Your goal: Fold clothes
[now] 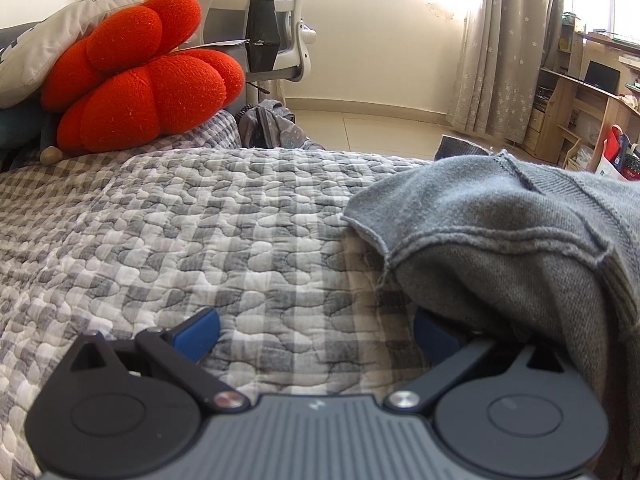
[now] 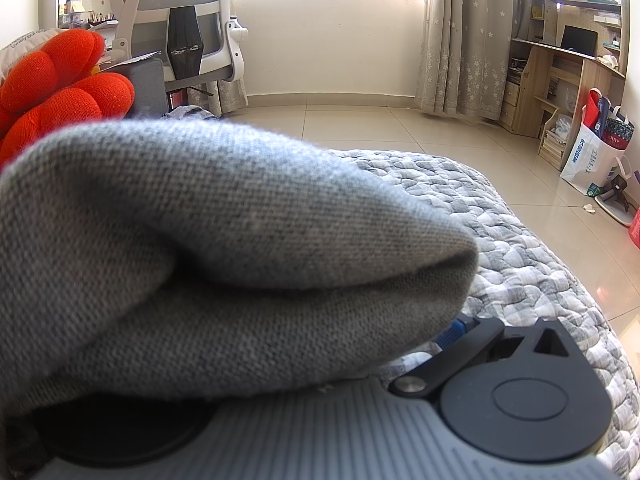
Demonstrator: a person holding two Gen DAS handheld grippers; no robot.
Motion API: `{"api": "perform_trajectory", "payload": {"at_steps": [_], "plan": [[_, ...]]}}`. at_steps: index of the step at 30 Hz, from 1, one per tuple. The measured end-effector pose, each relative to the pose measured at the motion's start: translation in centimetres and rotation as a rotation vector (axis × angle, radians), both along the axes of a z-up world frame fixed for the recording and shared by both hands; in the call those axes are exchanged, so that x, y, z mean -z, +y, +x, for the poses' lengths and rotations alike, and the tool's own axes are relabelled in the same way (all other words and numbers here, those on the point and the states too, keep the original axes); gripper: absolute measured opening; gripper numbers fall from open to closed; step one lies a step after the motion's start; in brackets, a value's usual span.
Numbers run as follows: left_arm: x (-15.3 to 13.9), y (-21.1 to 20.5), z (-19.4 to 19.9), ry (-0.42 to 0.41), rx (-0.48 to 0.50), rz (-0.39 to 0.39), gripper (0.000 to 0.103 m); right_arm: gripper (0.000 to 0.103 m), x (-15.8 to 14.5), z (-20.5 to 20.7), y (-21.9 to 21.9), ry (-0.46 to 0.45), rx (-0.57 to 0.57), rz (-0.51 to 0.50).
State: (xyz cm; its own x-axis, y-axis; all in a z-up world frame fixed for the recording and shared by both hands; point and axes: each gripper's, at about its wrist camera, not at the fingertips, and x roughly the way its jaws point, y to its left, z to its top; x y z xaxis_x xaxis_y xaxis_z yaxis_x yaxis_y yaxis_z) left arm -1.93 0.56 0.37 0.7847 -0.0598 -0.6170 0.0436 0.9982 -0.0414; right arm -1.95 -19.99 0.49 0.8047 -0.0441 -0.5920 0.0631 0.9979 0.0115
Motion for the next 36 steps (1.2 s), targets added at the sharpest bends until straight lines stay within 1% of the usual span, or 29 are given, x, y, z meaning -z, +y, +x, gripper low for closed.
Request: {"api": "perform_trajectory", "payload": {"at_steps": [3, 7, 13, 19, 22, 27, 30, 32, 34, 36], "plan": [[-0.1, 0.0, -0.3, -0.002, 0.025, -0.006, 0.103, 0.103, 0.0, 0.2, -0.1, 0.000, 0.000, 0.001], [-0.3, -0.2, -1.1, -0.014, 0.098, -0.026, 0.103, 0.103, 0.0, 0.1, 0.0, 0.002, 0.000, 0.003], [-0.5, 0.4, -2.0, -0.025, 0.158, -0.096, 0.103, 0.103, -0.1, 0.0, 0.0, 0.010, 0.000, 0.009], [-0.6, 0.5, -2.9, -0.019, 0.184, -0.087, 0.103, 0.103, -0.5, -0.8, -0.1, 0.045, -0.006, 0.014], [-0.6, 1.1, -3.6, -0.017, 0.184, -0.097, 0.103, 0.103, -0.7, -2.2, -0.6, 0.055, 0.010, 0.028], [-0.6, 1.9, -4.6, -0.023, 0.222, -0.130, 0.103, 0.103, -0.9, -6.6, -1.0, 0.010, 0.038, -0.016], [-0.8, 2.2, -4.6, -0.010, 0.226, -0.144, 0.103, 0.103, -1.5, -8.7, -1.7, -0.038, 0.035, 0.023], [-1.1, 2.6, -4.9, -0.029, 0.219, -0.177, 0.103, 0.103, -2.0, -9.7, -1.9, -0.063, 0.036, 0.047], [-1.6, 2.6, -5.5, -0.052, 0.238, -0.197, 0.103, 0.103, -2.8, -10.3, -1.6, -0.087, 0.020, 0.043], [-2.2, 2.4, -6.3, -0.080, 0.276, -0.168, 0.103, 0.103, -3.9, -10.9, -0.8, -0.120, -0.006, -0.004]]}}
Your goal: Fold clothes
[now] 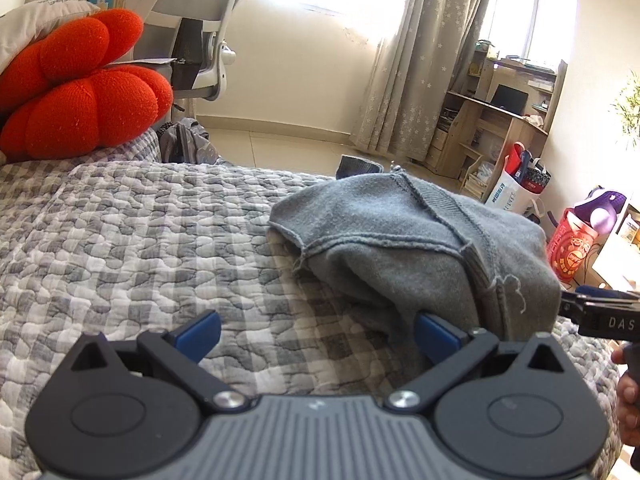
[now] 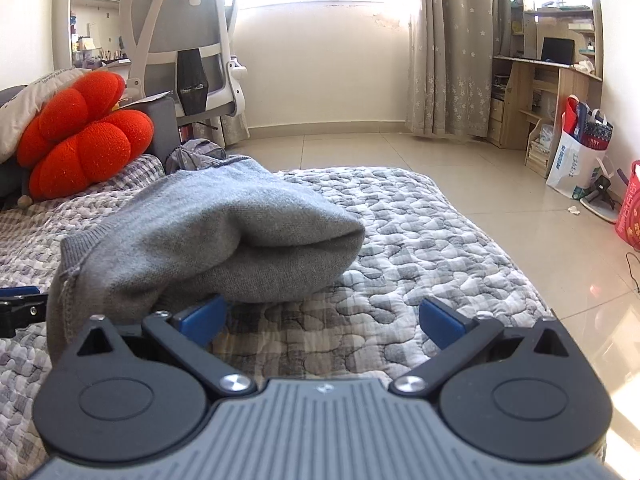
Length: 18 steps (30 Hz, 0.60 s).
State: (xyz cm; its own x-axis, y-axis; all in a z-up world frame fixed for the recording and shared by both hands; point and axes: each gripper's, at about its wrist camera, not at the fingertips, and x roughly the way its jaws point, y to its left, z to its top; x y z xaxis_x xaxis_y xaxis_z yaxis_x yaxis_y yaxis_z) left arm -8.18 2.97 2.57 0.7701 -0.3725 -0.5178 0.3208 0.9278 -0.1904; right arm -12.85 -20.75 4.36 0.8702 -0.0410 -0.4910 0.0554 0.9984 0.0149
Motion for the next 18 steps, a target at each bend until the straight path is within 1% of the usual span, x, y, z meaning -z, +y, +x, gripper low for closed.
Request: {"api": "perform_trajectory", "payload": {"at_steps": [2, 4, 8, 10, 13, 14, 15, 16, 17, 18], "plan": [[-0.5, 0.0, -0.7, -0.040, 0.017, 0.044, 0.103, 0.103, -1.0, -0.7, 0.8, -0.031, -0.025, -0.045], [-0.9, 0.1, -0.9, -0.032, 0.003, 0.076, 0.103, 0.103, -1.6, -1.5, 1.1, -0.045, -0.063, -0.055], [-1.4, 0.4, -0.9, -0.031, -0.007, 0.091, 0.103, 0.103, -2.0, -2.2, 1.5, -0.060, -0.148, 0.018], [-1.7, 0.5, -1.1, -0.036, -0.005, 0.088, 0.103, 0.103, -2.0, -2.1, 2.4, -0.067, -0.184, 0.034], [-1.8, 0.6, -1.5, -0.046, 0.002, 0.108, 0.103, 0.102, -1.8, -2.0, 4.0, -0.071, -0.261, 0.055], [-1.7, 0.6, -1.7, -0.047, 0.002, 0.114, 0.103, 0.094, -1.6, -1.6, 4.4, -0.056, -0.274, 0.054], [-1.6, 0.7, -1.7, -0.045, 0.005, 0.117, 0.103, 0.082, -1.3, -1.2, 4.8, -0.041, -0.287, 0.052], [-1.5, 0.7, -1.8, -0.042, 0.006, 0.120, 0.103, 0.077, -1.0, -0.8, 5.2, -0.026, -0.300, 0.051], [-1.4, 0.7, -1.9, -0.039, 0.006, 0.122, 0.103, 0.064, -0.7, -0.5, 5.4, -0.013, -0.302, 0.045], [-1.5, 0.8, -2.0, -0.036, 0.006, 0.119, 0.103, 0.045, -0.4, -0.2, 5.5, -0.003, -0.292, 0.035]]}}
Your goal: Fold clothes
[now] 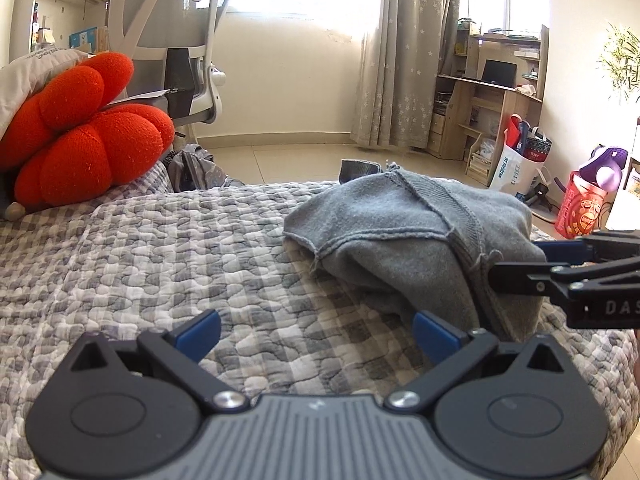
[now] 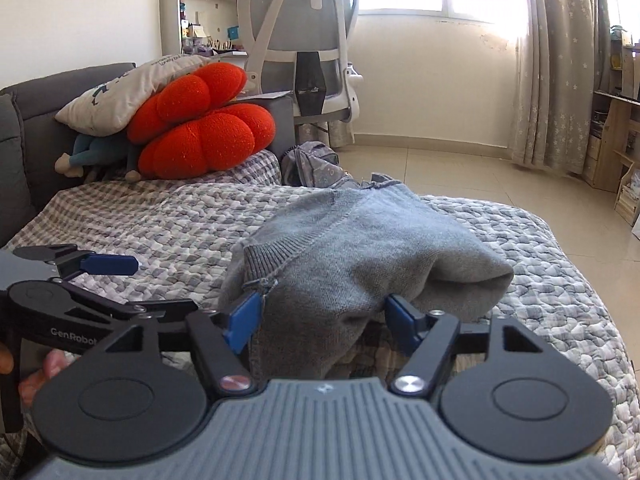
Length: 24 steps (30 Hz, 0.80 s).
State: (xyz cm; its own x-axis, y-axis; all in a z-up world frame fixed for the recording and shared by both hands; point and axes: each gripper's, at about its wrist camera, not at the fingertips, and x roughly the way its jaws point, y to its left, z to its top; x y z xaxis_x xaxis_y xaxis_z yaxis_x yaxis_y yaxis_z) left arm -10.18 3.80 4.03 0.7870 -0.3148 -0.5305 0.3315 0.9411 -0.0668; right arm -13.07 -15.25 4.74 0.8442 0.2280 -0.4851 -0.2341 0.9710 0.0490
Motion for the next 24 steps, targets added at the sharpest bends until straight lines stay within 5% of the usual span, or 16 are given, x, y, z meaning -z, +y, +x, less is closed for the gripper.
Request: {"api": "perform_trajectory", "payload": {"at_steps": [2, 5, 11, 19, 22, 23, 24], "plan": [[0.0, -0.1, -0.2, -0.001, 0.011, -0.003, 0.103, 0.021, 0.3, -0.2, -0.8, 0.001, 0.027, 0.009], [-0.2, -0.4, -0.5, -0.005, 0.041, -0.005, 0.103, 0.014, -0.7, -1.4, -3.1, -0.039, 0.049, 0.095], [-1.3, -2.1, -0.9, -0.023, 0.151, -0.042, 0.103, 0.013, -4.2, -5.0, -7.5, -0.147, 0.149, 0.205], [-1.4, -5.2, -1.4, -0.072, 0.251, 0.012, 0.103, 0.002, -9.8, -9.2, -9.1, -0.301, 0.065, 0.316], [-1.4, -5.9, -1.9, -0.088, 0.276, 0.043, 0.103, 0.003, -10.3, -7.3, -7.5, -0.252, 0.017, 0.229], [-1.3, -6.1, -2.0, -0.091, 0.276, 0.062, 0.103, 0.015, -9.7, -6.5, -6.9, -0.221, 0.023, 0.187], [-1.3, -6.2, -2.0, -0.092, 0.274, 0.079, 0.103, 0.016, -8.9, -5.9, -6.4, -0.184, 0.023, 0.153]]}}
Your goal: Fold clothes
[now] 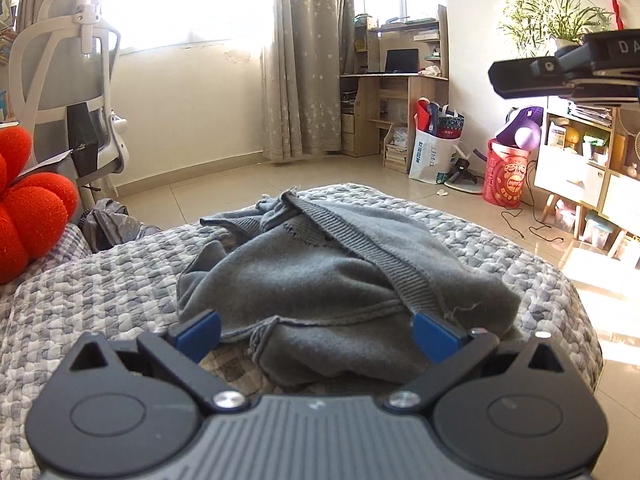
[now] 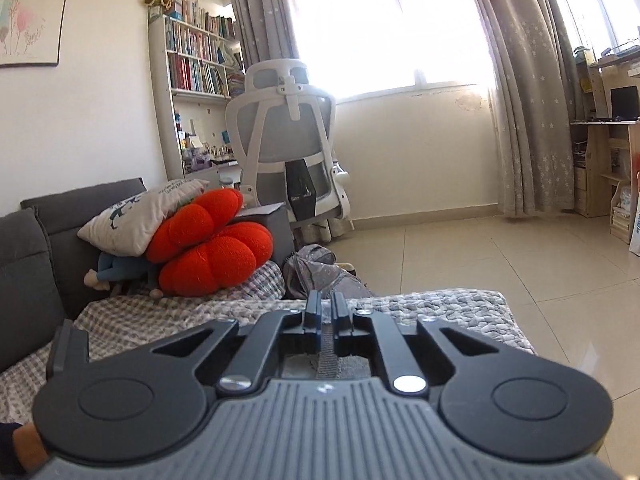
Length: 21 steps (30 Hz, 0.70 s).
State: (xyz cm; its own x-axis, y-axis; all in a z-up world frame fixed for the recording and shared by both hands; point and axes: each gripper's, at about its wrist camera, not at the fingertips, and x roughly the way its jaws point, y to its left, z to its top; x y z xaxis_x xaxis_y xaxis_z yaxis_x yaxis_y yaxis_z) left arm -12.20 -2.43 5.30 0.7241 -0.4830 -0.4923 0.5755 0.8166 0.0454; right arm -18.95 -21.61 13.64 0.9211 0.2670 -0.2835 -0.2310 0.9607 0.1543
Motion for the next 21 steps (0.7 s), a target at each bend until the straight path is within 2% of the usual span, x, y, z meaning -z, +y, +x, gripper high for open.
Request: {"api": "perform_trajectory", "payload": {"at_steps": [1, 2, 3, 5, 8, 13, 14, 16, 18, 21], "plan": [[0.2, 0.1, 0.1, 0.006, -0.006, 0.011, 0.103, 0.018, 0.9, 0.4, 0.4, 0.034, -0.012, -0.022], [0.5, 0.4, 0.3, 0.020, -0.013, 0.018, 0.103, 0.031, 1.9, 0.6, 0.6, 0.062, -0.024, -0.031], [0.9, 0.7, 0.5, 0.036, -0.021, 0.020, 0.103, 0.057, 2.9, 0.7, 0.7, 0.084, -0.031, -0.032], [1.4, 1.3, 0.9, 0.055, -0.032, 0.019, 0.103, 0.082, 4.4, 0.7, 0.8, 0.107, -0.028, -0.039], [1.9, 1.5, 1.2, 0.063, -0.047, 0.024, 0.103, 0.083, 6.3, 0.8, 1.3, 0.145, -0.027, -0.063], [2.3, 1.7, 1.8, 0.065, -0.057, 0.018, 0.103, 0.083, 9.0, 2.0, 3.2, 0.206, -0.033, -0.183], [2.3, 1.8, 1.9, 0.068, -0.058, 0.012, 0.103, 0.083, 9.4, 2.2, 3.5, 0.214, -0.037, -0.201], [2.4, 2.0, 2.0, 0.073, -0.058, 0.006, 0.103, 0.069, 10.1, 2.3, 3.7, 0.208, -0.025, -0.238], [2.5, 2.3, 2.2, 0.079, -0.057, -0.001, 0.103, 0.015, 10.0, 2.7, 2.9, 0.202, 0.028, -0.237], [2.4, 2.4, 2.1, 0.075, -0.055, 0.004, 0.103, 0.015, 8.0, 2.7, 0.2, 0.146, 0.088, -0.126]]}}
